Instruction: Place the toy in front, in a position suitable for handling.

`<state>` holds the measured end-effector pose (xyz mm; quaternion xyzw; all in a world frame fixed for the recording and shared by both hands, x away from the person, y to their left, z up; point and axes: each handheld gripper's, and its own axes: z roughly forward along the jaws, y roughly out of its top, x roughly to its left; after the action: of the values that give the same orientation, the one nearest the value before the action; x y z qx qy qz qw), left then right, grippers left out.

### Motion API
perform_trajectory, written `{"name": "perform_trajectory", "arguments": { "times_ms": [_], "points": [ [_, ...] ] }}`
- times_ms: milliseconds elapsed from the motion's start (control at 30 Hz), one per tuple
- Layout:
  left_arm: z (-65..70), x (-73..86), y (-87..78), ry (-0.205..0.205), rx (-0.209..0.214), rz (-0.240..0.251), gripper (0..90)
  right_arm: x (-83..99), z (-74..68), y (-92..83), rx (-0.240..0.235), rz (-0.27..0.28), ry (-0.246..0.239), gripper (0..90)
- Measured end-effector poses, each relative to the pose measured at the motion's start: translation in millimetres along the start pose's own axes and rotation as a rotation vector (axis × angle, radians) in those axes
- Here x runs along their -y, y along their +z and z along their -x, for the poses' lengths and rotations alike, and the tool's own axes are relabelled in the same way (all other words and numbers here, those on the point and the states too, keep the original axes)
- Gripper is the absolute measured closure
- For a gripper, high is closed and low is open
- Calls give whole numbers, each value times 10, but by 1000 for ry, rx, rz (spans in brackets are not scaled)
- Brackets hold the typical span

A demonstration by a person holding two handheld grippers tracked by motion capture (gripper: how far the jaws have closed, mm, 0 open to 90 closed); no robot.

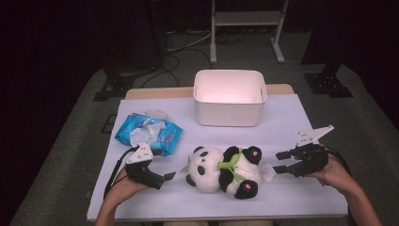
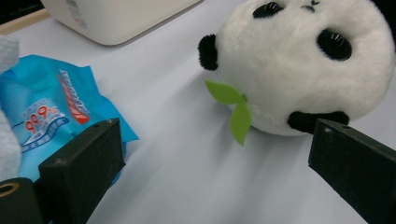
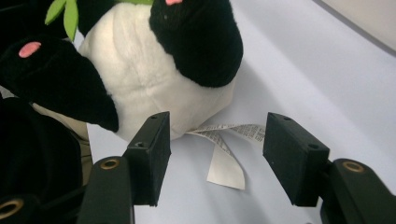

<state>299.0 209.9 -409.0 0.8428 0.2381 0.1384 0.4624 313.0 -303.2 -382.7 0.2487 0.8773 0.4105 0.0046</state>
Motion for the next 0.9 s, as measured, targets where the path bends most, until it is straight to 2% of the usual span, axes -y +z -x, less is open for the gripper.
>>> {"name": "perform_trajectory", "arguments": {
  "times_ms": [267, 433, 500, 633, 800, 833, 900],
  "points": [
    [-64, -25, -67, 18, -11, -16, 48, 166, 12, 63, 8, 17, 23, 396],
    [-98, -66, -114, 36, -18, -47, 48, 222, 18, 61, 13, 20, 29, 389],
    [-106, -73, -120, 49, -23, -51, 48, 243, 19, 60, 12, 31, 31, 388],
    [-125, -79, -119, 44, -25, -57, 49, 274, 11, 68, 8, 42, 33, 385],
    [-164, -137, -150, 71, -23, -68, 60, 314, 20, 75, -4, 60, 38, 380],
    [-194, -163, -174, 80, -22, -71, 104, 319, 19, 72, -7, 62, 34, 380],
    [-228, -192, -201, 78, -28, -76, 108, 319, 11, 62, -10, 60, 30, 380]
  ]
}}
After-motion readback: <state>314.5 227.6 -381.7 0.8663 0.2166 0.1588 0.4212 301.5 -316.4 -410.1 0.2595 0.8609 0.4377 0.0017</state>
